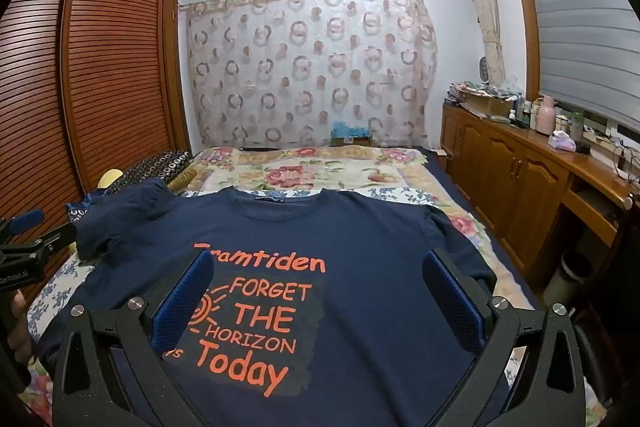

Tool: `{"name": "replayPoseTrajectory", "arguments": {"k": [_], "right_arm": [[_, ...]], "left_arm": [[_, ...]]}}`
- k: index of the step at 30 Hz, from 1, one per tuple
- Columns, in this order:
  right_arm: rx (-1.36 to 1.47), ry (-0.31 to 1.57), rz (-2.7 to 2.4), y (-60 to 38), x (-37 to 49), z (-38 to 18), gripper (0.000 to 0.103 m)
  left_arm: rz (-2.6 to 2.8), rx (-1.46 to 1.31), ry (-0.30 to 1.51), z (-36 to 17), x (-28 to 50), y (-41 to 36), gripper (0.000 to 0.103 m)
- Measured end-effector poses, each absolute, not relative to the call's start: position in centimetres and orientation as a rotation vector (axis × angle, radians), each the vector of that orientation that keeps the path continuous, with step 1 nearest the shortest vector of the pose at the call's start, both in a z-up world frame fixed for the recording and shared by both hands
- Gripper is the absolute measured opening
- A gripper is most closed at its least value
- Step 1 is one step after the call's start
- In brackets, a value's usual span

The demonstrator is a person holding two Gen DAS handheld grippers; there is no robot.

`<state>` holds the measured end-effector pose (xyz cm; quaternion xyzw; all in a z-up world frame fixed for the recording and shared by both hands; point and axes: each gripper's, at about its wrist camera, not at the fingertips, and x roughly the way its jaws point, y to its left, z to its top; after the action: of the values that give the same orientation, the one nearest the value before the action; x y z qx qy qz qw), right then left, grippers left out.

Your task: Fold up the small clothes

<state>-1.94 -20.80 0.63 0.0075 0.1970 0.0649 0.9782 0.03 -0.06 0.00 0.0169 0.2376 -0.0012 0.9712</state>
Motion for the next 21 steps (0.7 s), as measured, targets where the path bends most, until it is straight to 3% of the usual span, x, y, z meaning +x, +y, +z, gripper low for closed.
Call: {"name": "replayPoseTrajectory", "arguments": {"k": [21], "right_arm": [[0.012,0.395,0.129,-20.77,-2.00,0.67,0.103]], "left_arm": [[-0.005,0.025,0.465,0.00,-0.02,-0.03,0.103]]}}
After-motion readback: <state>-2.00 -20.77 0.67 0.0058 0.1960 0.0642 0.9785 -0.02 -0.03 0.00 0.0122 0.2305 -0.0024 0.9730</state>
